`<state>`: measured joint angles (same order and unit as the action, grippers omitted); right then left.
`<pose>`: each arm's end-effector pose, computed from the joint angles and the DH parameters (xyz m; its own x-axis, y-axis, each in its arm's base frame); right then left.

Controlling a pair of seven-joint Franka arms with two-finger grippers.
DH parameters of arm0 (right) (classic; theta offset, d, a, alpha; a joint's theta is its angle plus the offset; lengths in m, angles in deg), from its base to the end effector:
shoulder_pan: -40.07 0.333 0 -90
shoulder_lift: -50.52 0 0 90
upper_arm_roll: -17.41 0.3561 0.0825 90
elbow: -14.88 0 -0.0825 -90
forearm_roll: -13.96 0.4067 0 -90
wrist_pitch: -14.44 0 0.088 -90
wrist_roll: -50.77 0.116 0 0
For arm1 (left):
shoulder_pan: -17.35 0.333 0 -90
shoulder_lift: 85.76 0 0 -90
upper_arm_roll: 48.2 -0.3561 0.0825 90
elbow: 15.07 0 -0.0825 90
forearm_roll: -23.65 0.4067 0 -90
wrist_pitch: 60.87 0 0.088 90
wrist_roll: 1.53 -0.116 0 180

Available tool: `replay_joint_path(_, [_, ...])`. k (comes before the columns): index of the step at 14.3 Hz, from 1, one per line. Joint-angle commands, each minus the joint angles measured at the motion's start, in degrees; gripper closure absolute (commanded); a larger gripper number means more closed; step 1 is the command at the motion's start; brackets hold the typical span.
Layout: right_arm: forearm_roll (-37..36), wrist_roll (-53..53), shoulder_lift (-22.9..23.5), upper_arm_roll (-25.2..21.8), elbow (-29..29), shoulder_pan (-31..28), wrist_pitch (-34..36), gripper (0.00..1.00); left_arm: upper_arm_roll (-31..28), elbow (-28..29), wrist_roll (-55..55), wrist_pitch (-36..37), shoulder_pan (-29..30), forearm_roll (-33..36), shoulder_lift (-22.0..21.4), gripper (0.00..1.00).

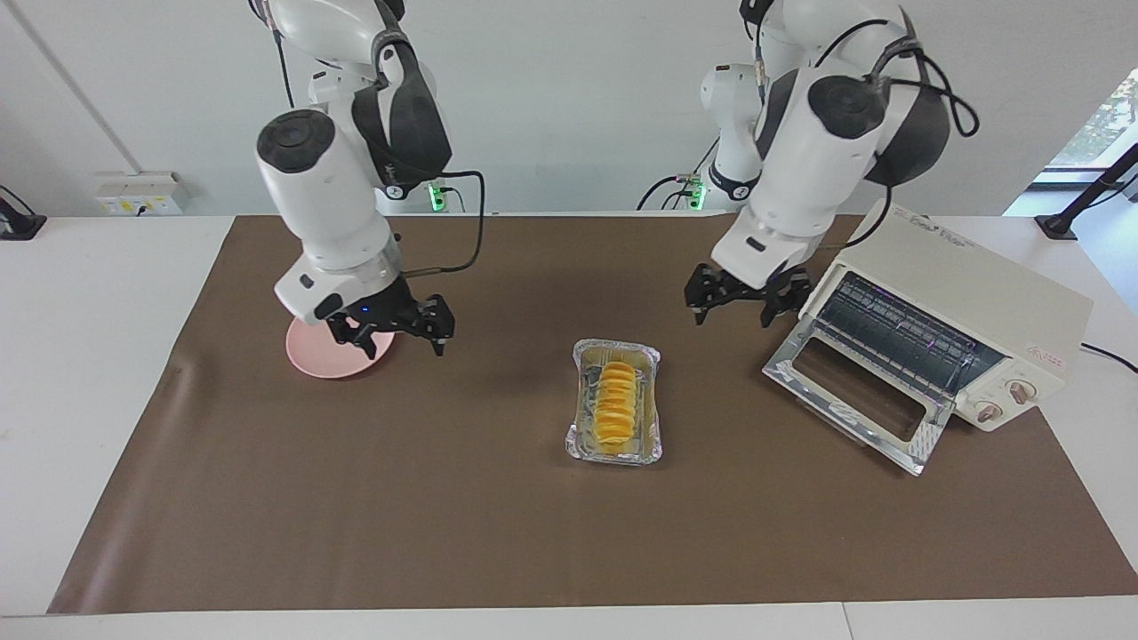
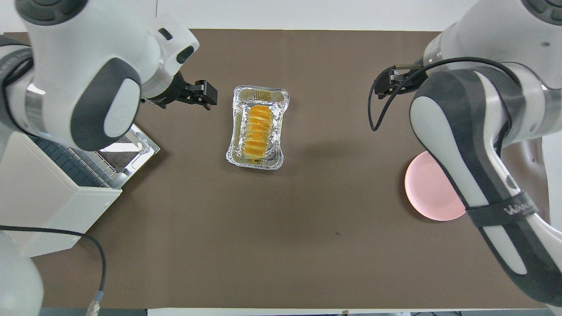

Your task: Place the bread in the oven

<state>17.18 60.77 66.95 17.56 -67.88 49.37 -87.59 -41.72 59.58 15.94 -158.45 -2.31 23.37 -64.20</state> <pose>0.6780 0.1180 0.5564 0.9990 -0.0213 0.0387 -0.0188 -0.9978 -0.0639 0.6446 -0.3002 0.5594 0.9899 -0.1416 0.0109 -0.1420 -0.9885 0.0520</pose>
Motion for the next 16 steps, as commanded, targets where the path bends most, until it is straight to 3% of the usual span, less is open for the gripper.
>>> replay_joint_path(1, [-0.32, -4.62, -4.99, 0.99, -2.23, -5.07, 4.1, 0.0, -1.9, -13.09, 3.95, -1.29, -4.75, 1.16, 11.89, 0.0])
replay_joint_path(3, [-0.41, -4.99, -8.07, 0.9, -2.41, -7.18, 7.62, 0.0, -6.2, -18.74, 5.64, -2.34, -10.72, 1.16, 18.76, 0.0])
replay_joint_path(6, [-0.93, -8.23, -12.64, 0.9, -2.5, -10.44, 10.53, 0.0, -10.61, -16.23, 7.14, -7.6, -18.65, 0.9, 21.77, 0.0])
replay_joint_path(10, [-2.25, -9.38, -15.02, 0.9, -3.8, -12.81, 16.16, 0.0, -10.44, -10.33, 7.93, -11.75, -20.24, 0.55, 20.9, 0.0])
replay_joint_path(12, [-2.34, -9.47, -17.74, 0.9, -9.85, -13.43, 12.24, 0.0, -10.44, -7.27, 8.54, -12.8, -20.33, 0.55, 19.41, 0.0])
replay_joint_path(13, [-2.43, -9.38, -18.53, 0.9, -12.66, -13.61, 7.25, 0.0, -10.35, -2.03, 11.33, -17.94, -21.2, 0.55, 17.4, 0.0])
replay_joint_path(16, [-2.43, -9.38, -20.02, 0.9, -15.92, -15.45, 5.79, 0.0, -10.35, 4.43, 11.54, -21.5, -22.62, 0.55, 14.75, 0.0])
